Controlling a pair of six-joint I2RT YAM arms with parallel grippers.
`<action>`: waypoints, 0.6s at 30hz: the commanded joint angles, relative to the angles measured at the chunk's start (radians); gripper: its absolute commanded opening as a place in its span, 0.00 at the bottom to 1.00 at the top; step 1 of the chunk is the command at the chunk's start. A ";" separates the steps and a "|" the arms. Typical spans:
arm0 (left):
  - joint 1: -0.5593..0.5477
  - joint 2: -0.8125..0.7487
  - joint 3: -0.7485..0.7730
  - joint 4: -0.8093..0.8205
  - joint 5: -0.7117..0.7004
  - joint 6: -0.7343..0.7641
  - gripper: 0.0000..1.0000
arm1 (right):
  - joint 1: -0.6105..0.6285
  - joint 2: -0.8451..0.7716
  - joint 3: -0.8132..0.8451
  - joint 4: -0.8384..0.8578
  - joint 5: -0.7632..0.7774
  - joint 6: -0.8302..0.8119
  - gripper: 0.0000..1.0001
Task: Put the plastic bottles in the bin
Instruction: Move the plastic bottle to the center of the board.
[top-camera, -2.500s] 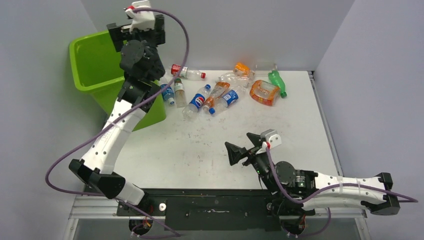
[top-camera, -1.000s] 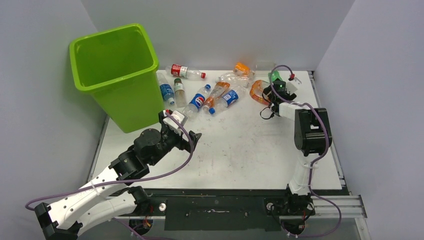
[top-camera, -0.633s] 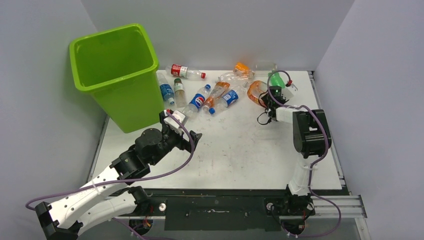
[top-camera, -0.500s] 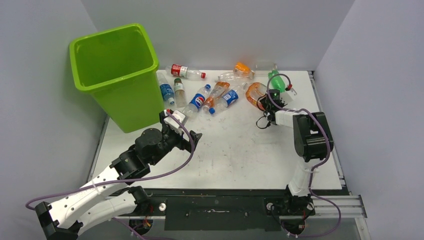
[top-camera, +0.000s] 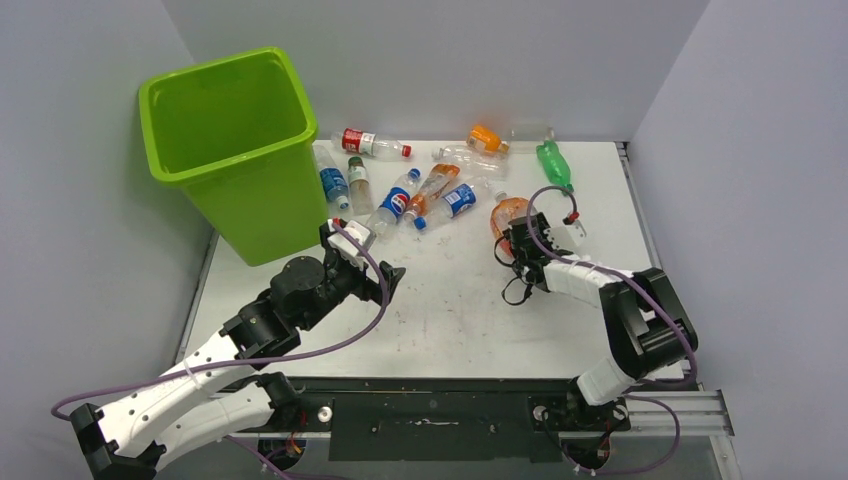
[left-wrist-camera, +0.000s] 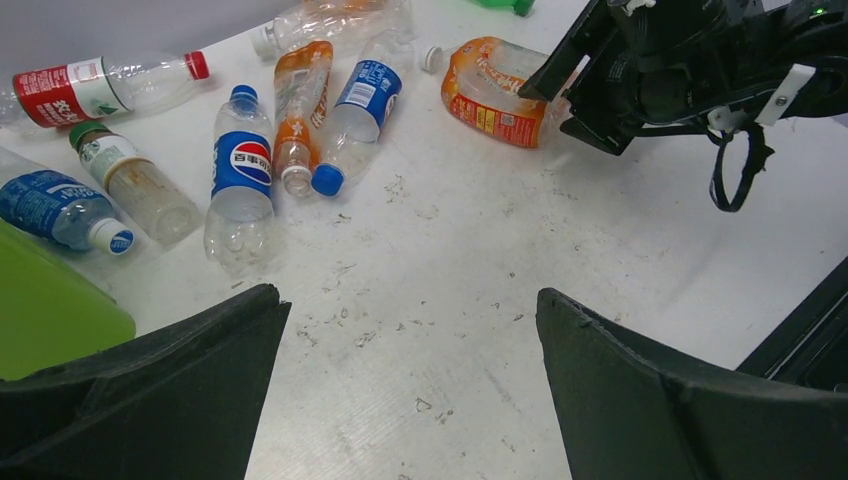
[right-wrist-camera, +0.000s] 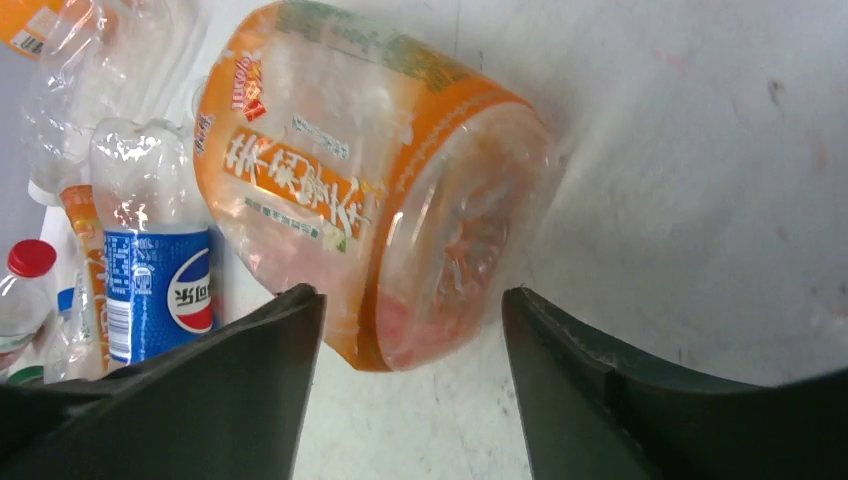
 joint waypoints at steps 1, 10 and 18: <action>0.006 0.005 0.023 0.035 0.016 -0.017 0.97 | 0.052 -0.090 -0.019 -0.131 0.063 0.045 0.78; 0.006 0.026 0.034 0.021 0.028 -0.023 0.97 | 0.022 -0.290 0.072 -0.261 0.031 -0.506 0.94; 0.006 0.047 0.045 0.007 0.053 -0.029 0.97 | -0.260 -0.146 0.146 -0.130 -0.347 -0.753 0.91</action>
